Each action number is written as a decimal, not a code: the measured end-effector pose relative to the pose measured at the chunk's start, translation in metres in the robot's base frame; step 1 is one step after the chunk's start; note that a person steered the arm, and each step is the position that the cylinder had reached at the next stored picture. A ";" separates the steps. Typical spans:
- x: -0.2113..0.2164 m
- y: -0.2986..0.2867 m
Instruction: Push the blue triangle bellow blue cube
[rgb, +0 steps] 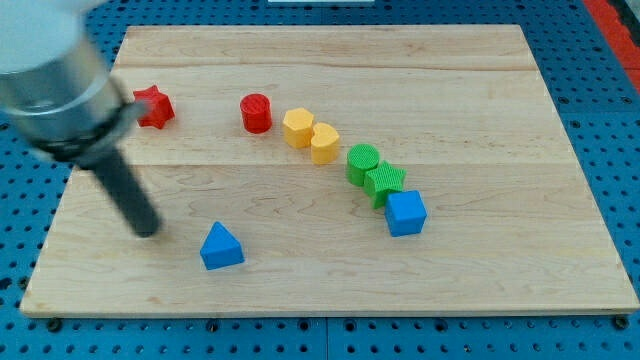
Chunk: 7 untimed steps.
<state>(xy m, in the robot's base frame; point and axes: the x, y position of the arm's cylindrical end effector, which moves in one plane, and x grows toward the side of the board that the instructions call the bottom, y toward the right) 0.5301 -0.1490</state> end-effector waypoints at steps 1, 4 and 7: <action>0.023 0.050; 0.046 0.078; 0.066 0.209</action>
